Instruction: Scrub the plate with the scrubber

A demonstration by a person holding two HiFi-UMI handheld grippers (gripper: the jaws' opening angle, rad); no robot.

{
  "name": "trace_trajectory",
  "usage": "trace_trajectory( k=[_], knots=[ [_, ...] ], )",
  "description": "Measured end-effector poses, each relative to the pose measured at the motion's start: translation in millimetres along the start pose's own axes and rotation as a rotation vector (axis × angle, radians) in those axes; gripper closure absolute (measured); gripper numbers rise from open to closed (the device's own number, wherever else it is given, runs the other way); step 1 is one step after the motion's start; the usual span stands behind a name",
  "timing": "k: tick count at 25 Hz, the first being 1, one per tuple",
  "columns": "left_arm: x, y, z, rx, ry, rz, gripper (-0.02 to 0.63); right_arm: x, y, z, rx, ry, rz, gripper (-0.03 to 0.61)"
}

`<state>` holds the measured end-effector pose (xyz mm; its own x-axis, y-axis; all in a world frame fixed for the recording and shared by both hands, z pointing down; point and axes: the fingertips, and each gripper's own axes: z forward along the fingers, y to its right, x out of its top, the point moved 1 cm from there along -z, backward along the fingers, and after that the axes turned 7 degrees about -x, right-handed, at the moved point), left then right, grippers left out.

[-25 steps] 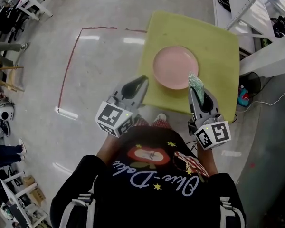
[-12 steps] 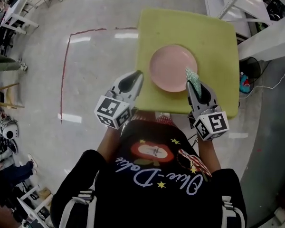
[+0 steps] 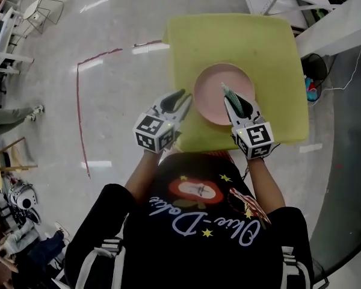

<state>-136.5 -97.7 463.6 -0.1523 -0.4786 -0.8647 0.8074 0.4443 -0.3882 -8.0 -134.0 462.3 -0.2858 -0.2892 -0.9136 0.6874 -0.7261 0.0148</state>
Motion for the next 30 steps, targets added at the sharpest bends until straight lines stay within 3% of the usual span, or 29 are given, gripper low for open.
trace_trajectory(
  k=[3,7,15,20,25,30],
  knots=[
    [-15.5,-18.3,13.5,-0.026,-0.067,-0.001,0.516,-13.4,-3.3,25.0,-0.007,-0.055,-0.051,0.517],
    [-39.3,-33.9,32.8,-0.067,-0.126,-0.084,0.488,-35.4,-2.1,54.3,0.003,-0.159,-0.141,0.517],
    [-84.8,-46.5,65.2,-0.085,-0.281,-0.151,0.483,-78.1,14.8,102.9,0.024,-0.329,-0.345,0.517],
    [-101.8,-52.5,69.7,-0.098,-0.347,-0.178,0.476,-93.9,14.0,120.5,0.036,-0.408,-0.419,0.517],
    [-107.9,-61.2,80.2,-0.106,-0.369,-0.198,0.476,-102.6,13.1,130.0,0.041,-0.427,-0.414,0.517],
    [-116.2,-65.2,94.3,-0.109,-0.398,-0.198,0.505,-115.2,5.6,130.8,0.106,-0.482,-0.403,0.517]
  ],
)
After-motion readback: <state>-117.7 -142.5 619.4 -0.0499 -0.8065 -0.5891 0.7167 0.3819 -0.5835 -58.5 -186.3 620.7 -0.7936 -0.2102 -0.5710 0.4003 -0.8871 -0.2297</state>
